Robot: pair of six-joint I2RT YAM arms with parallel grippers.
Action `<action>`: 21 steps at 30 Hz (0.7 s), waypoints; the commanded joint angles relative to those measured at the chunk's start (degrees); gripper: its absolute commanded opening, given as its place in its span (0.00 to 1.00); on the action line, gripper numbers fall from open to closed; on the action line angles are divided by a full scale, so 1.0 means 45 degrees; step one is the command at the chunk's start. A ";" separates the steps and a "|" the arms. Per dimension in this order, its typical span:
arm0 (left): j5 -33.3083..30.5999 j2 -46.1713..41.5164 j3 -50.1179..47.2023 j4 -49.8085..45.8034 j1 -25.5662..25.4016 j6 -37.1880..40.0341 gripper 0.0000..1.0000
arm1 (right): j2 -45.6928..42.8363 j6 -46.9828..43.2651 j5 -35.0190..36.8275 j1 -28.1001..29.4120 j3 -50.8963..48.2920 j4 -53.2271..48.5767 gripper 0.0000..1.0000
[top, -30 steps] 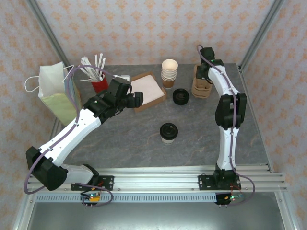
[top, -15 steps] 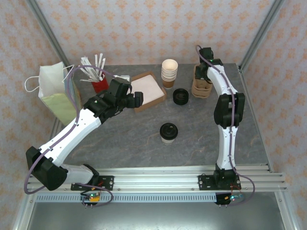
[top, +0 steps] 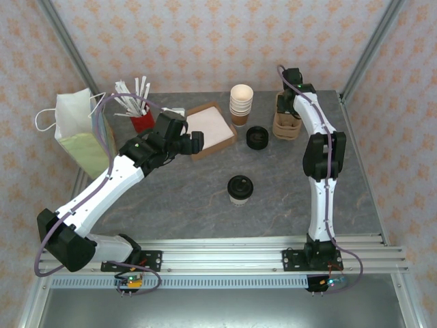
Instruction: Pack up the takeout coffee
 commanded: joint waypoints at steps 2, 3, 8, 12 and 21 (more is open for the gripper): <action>-0.0177 -0.0321 -0.0142 -0.0206 0.0098 0.0002 0.87 | 0.0175 -0.0215 0.0284 -0.0063 0.0387 -0.0493 0.47; -0.0177 -0.0308 -0.0145 -0.0219 0.0096 -0.0002 0.87 | 0.0199 -0.0229 0.0294 -0.0073 0.0414 -0.0513 0.47; -0.0119 -0.0321 -0.0126 -0.0223 0.0103 -0.0022 0.87 | 0.0294 -0.0215 0.0289 -0.0161 0.0539 -0.0564 0.45; -0.0117 -0.0315 -0.0126 -0.0216 0.0098 -0.0014 0.87 | 0.0379 -0.0230 0.0296 -0.0219 0.0579 -0.0630 0.44; -0.0122 -0.0313 -0.0174 -0.0198 0.0098 -0.0038 0.87 | 0.0453 -0.0229 0.0159 -0.0220 0.0764 -0.0747 0.38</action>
